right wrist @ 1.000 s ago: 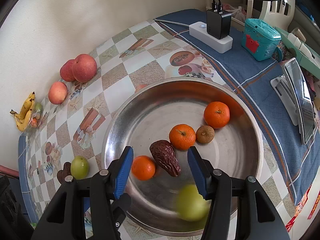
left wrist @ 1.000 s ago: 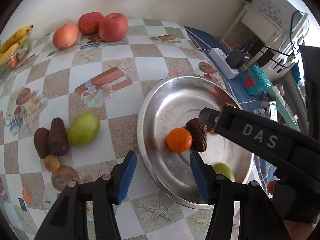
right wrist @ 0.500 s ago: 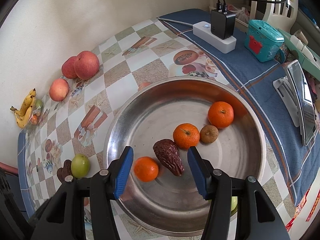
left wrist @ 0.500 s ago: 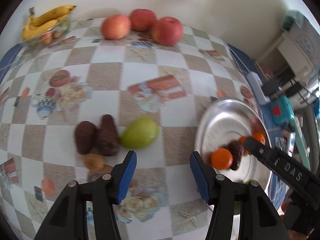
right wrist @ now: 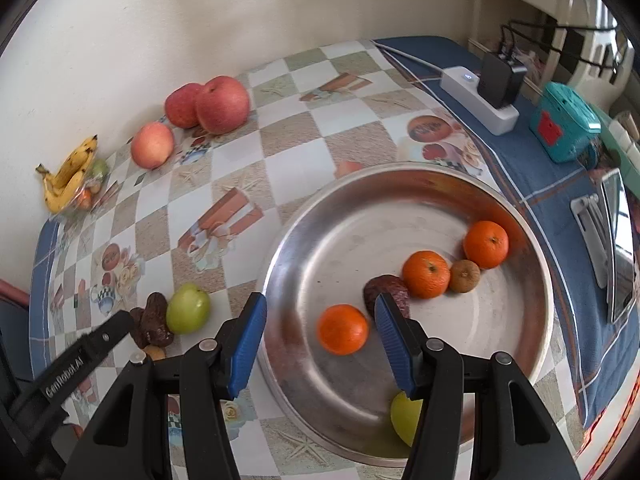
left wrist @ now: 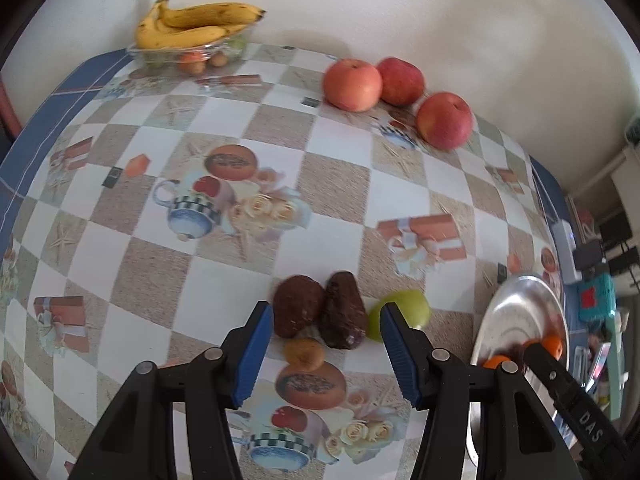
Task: Organize fruits
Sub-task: 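Withdraw both open tools from the bowl toward the remaining dates and apple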
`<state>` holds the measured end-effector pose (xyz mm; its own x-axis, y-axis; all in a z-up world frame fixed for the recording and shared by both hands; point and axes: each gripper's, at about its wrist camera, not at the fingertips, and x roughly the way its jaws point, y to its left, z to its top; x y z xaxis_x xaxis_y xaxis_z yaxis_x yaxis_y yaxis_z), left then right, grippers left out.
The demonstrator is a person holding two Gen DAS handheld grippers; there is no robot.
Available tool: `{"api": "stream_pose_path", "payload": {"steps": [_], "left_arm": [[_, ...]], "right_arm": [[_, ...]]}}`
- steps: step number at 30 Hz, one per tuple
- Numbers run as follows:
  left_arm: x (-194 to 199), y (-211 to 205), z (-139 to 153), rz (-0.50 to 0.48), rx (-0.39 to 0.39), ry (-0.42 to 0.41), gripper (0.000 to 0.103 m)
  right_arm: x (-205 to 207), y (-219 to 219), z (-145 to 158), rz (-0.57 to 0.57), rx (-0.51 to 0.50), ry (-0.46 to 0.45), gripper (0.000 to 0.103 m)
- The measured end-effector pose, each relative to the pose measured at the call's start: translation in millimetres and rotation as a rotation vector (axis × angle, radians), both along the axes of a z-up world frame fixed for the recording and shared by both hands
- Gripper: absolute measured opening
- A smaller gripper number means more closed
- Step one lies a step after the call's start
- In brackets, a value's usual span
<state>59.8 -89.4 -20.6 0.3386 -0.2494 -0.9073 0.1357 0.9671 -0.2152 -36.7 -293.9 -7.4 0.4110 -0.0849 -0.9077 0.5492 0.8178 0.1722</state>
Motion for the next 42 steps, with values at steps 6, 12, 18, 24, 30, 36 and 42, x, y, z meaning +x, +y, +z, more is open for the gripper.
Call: {"api": "stream_pose_path", "payload": {"steps": [6,12,18,24,30,36,42], "left_arm": [[5.5,14.1,0.7,0.052,-0.017,0.005,0.059],[6.7,18.7,-0.5,0.067,-0.023,0.013,0.059],[6.5,18.6,-3.7,0.069,-0.021,0.023,0.059],[6.3,18.1,-4.4,0.069,-0.019,0.025,0.059],[7.9,18.6,-7.4,0.081,0.018,0.034,0.082],[9.3,23.6,-16.2,0.114,0.093,0.047,0.103],[9.4,28.1,-14.7,0.134,0.127,0.016,0.103]], "right_arm": [[2.9,6.5,1.8,0.023,-0.013,0.0,0.058],[3.6,7.6,1.2,0.025,-0.014,0.004,0.058],[4.4,7.9,-2.1,0.03,-0.007,0.013,0.058],[4.9,8.3,-3.0,0.033,-0.007,0.016,0.058],[5.6,9.2,-6.5,0.033,-0.009,0.021,0.063],[7.5,11.8,-18.0,0.048,-0.026,0.055,0.089],[7.0,11.8,-19.5,0.045,-0.033,0.046,0.09]]}}
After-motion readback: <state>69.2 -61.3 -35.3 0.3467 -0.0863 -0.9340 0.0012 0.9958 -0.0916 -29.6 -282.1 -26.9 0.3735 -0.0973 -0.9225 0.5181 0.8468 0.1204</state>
